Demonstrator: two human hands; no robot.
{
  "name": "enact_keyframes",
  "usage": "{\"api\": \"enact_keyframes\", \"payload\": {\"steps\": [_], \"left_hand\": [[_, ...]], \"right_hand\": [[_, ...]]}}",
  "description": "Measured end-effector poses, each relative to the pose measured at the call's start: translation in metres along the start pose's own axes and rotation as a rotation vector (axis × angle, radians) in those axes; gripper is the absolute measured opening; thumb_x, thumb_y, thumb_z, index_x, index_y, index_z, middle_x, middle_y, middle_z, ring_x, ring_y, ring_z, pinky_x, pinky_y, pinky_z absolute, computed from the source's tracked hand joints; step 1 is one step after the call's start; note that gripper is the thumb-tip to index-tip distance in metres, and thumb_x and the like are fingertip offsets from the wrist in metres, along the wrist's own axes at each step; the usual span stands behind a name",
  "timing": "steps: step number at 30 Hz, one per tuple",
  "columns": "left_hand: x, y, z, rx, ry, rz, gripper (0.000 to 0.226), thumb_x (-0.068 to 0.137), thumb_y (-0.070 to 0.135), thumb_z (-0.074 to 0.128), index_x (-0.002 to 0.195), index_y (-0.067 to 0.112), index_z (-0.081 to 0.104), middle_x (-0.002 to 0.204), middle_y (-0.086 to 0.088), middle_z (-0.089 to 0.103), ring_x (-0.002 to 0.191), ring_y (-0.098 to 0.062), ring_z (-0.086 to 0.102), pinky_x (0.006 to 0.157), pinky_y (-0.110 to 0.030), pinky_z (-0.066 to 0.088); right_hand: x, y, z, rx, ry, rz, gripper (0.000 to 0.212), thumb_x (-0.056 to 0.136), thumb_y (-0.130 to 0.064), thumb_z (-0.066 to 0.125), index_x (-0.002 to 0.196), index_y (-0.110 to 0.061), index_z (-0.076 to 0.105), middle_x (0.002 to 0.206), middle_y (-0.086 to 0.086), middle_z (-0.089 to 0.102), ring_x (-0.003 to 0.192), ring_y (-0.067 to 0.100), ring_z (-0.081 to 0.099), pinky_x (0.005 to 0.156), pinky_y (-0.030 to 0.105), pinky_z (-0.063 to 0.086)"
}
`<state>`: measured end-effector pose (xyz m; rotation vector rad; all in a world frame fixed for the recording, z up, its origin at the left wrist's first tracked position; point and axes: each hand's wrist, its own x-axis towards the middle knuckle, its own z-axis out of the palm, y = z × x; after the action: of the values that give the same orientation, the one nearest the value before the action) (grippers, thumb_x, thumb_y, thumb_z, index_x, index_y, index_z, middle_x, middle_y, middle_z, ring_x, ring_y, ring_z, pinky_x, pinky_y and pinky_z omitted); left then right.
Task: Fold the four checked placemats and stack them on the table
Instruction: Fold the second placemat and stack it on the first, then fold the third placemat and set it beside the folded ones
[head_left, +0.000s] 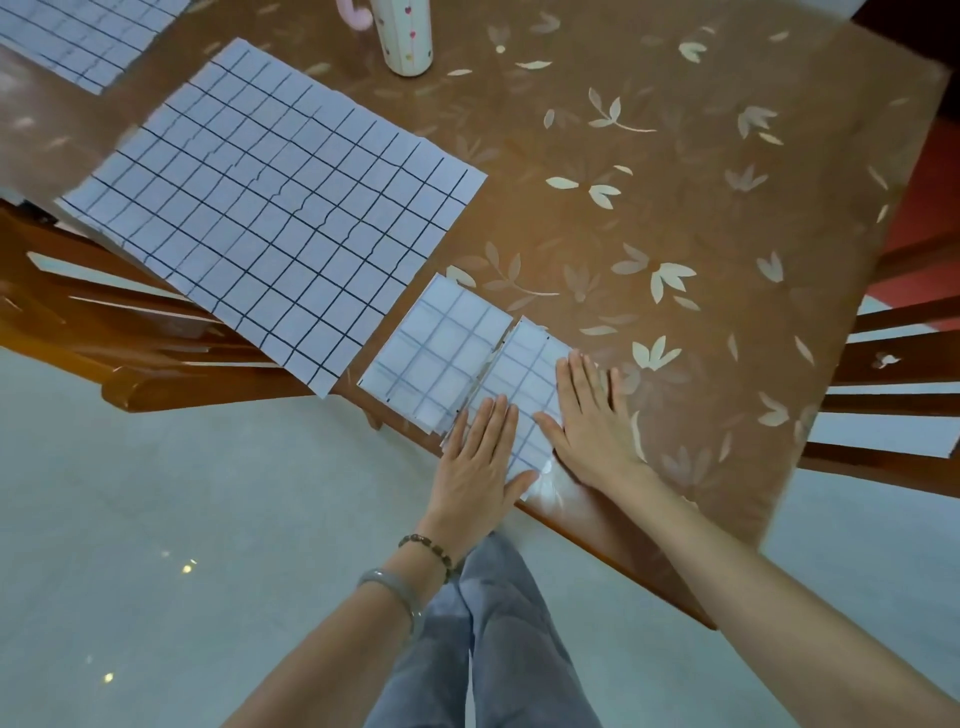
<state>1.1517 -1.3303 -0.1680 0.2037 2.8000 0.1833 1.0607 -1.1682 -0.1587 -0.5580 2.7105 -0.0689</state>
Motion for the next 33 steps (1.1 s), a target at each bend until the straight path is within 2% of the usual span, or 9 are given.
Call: {"api": "enact_keyframes", "payload": {"steps": [5,8,11,14,17,19,23,29,33], "left_hand": [[0.001,0.002,-0.006,-0.009,-0.020,-0.021,0.078,0.095,0.062,0.018,0.149,0.007,0.018,0.158,-0.009,0.015,0.146,-0.025,0.005,0.120,-0.043,-0.001],[0.005,0.004,-0.020,-0.063,-0.086,-0.007,0.075,0.098,0.058,0.021,0.151,0.010,-0.002,0.159,-0.004,-0.009,0.145,-0.020,-0.015,0.118,-0.039,-0.013],[0.011,0.001,-0.049,-0.204,-0.175,-0.001,0.072,0.099,0.047,0.038,0.153,0.010,0.009,0.162,-0.007,0.001,0.149,-0.022,-0.002,0.120,-0.036,-0.001],[0.013,-0.011,-0.091,-0.409,-0.219,-0.034,0.059,0.096,0.044,0.047,0.145,0.013,0.037,0.154,-0.007,0.034,0.142,-0.023,0.029,0.115,-0.036,0.024],[-0.002,-0.038,-0.144,-0.627,-0.213,-0.145,0.055,0.093,0.044,0.054,0.141,0.019,0.043,0.145,0.001,0.046,0.130,-0.018,0.044,0.102,-0.032,0.039],[-0.020,-0.063,-0.175,-0.758,-0.142,-0.171,0.054,0.091,0.045,0.058,0.139,0.023,0.046,0.139,0.007,0.050,0.126,-0.014,0.048,0.093,-0.028,0.042],[-0.068,-0.103,-0.214,-1.043,0.145,-0.204,0.057,0.083,0.043,0.070,0.134,0.032,0.048,0.128,0.018,0.054,0.118,-0.002,0.051,0.103,-0.031,0.042],[-0.144,-0.124,-0.223,-1.371,0.576,-0.259,0.099,0.067,0.042,0.079,0.147,0.040,0.021,0.149,0.017,0.035,0.135,0.000,0.037,0.107,-0.021,0.034],[-0.183,-0.131,-0.212,-1.401,0.738,-0.345,0.110,0.067,0.039,0.080,0.150,0.040,0.007,0.152,0.017,0.027,0.139,0.000,0.032,0.109,-0.021,0.032]], "right_hand": [[0.001,-0.002,-0.005,0.011,-0.009,0.000,0.088,0.089,-0.065,-0.002,0.149,-0.003,0.015,0.158,0.016,0.012,0.147,0.028,0.008,0.115,0.046,-0.010],[0.003,-0.008,-0.019,-0.028,-0.058,0.028,0.078,0.094,-0.059,0.020,0.151,-0.008,0.006,0.159,0.015,-0.002,0.147,0.027,-0.007,0.115,0.049,-0.009],[0.007,-0.016,-0.042,-0.002,-0.135,0.104,0.071,0.092,-0.047,0.044,0.149,-0.012,0.019,0.159,0.016,-0.009,0.146,0.028,-0.014,0.115,0.050,-0.007],[0.007,-0.028,-0.080,0.099,-0.205,0.170,0.054,0.086,-0.035,0.054,0.134,-0.016,0.041,0.158,0.018,0.006,0.146,0.031,0.000,0.115,0.049,0.006],[-0.004,-0.046,-0.133,0.259,-0.240,0.147,0.061,0.087,-0.036,0.060,0.140,-0.014,0.040,0.149,0.011,0.036,0.135,0.027,0.035,0.103,0.037,0.033],[-0.014,-0.062,-0.167,0.365,-0.250,0.078,0.071,0.085,-0.041,0.065,0.146,-0.019,0.034,0.150,0.002,0.037,0.134,0.021,0.038,0.104,0.034,0.035],[-0.032,-0.098,-0.209,0.611,-0.180,-0.108,0.078,0.078,-0.044,0.072,0.145,-0.032,0.033,0.138,-0.004,0.048,0.121,0.015,0.050,0.102,0.036,0.042],[-0.043,-0.165,-0.228,1.259,-0.120,-0.364,0.087,0.071,-0.015,0.082,0.135,-0.047,0.032,0.138,-0.007,0.047,0.125,0.003,0.048,0.101,0.028,0.045],[-0.037,-0.210,-0.220,1.254,-0.263,-0.503,0.095,0.069,-0.013,0.083,0.135,-0.053,0.028,0.147,-0.010,0.038,0.130,0.004,0.044,0.105,0.032,0.043]]}}
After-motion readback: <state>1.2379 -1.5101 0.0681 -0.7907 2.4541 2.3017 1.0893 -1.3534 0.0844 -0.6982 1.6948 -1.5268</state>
